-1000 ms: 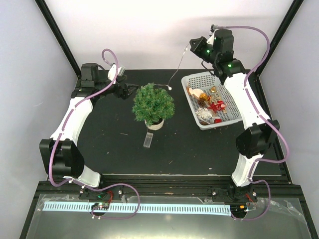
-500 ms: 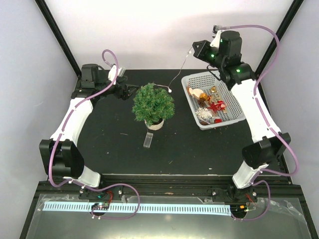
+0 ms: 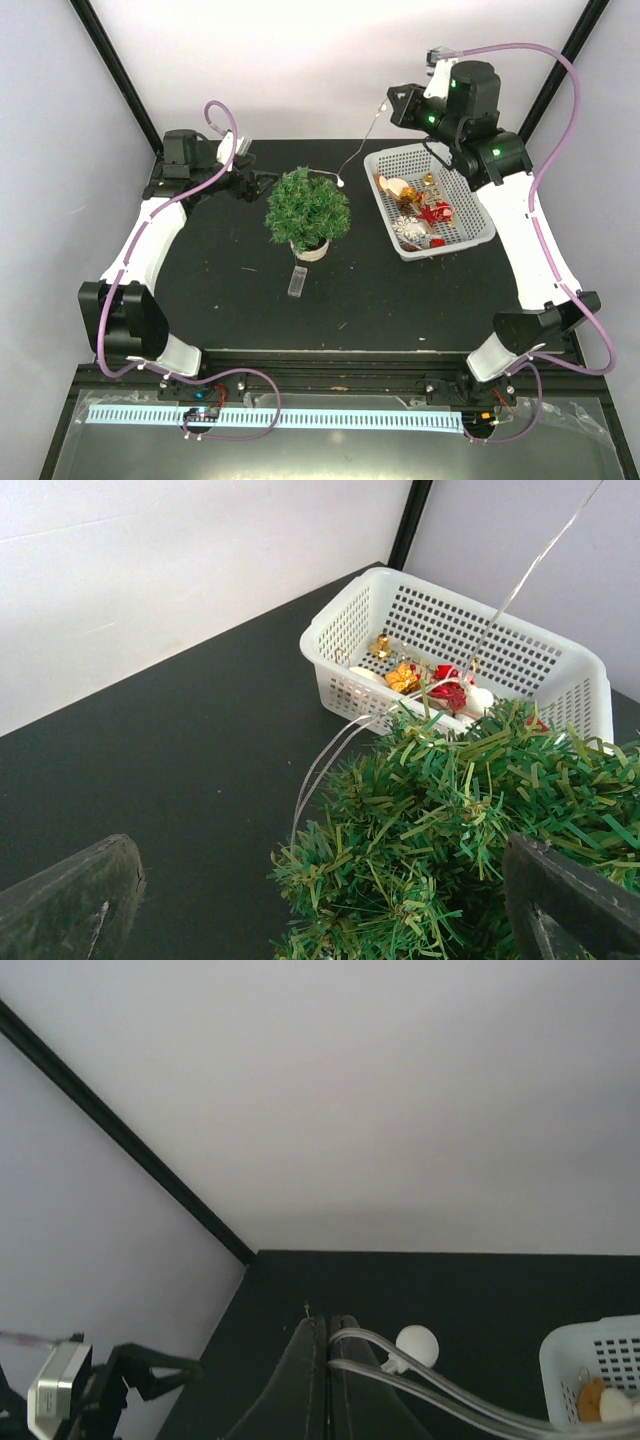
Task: Decorate the small christmas tree
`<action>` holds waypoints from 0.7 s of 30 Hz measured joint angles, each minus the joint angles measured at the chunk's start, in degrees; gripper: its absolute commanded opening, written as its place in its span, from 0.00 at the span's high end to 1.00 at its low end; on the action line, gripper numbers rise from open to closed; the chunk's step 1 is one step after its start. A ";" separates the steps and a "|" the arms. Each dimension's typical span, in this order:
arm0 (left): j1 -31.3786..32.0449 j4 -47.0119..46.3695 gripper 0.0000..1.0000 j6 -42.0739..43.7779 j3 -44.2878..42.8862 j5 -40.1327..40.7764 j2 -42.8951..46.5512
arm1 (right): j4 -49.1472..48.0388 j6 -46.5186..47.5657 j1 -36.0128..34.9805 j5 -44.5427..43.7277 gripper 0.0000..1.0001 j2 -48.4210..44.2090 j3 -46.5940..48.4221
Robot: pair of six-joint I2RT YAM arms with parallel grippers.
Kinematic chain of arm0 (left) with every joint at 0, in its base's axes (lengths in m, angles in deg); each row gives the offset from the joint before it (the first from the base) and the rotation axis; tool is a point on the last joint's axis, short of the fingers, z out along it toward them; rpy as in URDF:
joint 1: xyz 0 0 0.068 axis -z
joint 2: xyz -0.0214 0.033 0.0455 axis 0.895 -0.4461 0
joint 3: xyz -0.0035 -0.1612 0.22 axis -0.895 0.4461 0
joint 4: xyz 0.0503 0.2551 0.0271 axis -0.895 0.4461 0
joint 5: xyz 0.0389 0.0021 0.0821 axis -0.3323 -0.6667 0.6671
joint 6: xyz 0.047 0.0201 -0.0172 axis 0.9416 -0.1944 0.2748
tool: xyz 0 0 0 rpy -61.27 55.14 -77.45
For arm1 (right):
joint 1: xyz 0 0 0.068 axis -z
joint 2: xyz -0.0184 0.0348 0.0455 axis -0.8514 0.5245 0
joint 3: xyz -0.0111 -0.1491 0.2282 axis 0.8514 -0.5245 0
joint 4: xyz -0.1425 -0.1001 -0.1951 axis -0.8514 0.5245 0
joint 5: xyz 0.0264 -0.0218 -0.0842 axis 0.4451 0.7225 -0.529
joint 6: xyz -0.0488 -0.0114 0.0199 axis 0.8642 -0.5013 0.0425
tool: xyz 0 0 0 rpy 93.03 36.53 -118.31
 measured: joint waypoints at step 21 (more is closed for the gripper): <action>0.00 0.42 0.02 -0.35 -0.02 0.02 0.42 | 15.15 10.21 -10.21 -9.11 0.99 -8.15 -1.60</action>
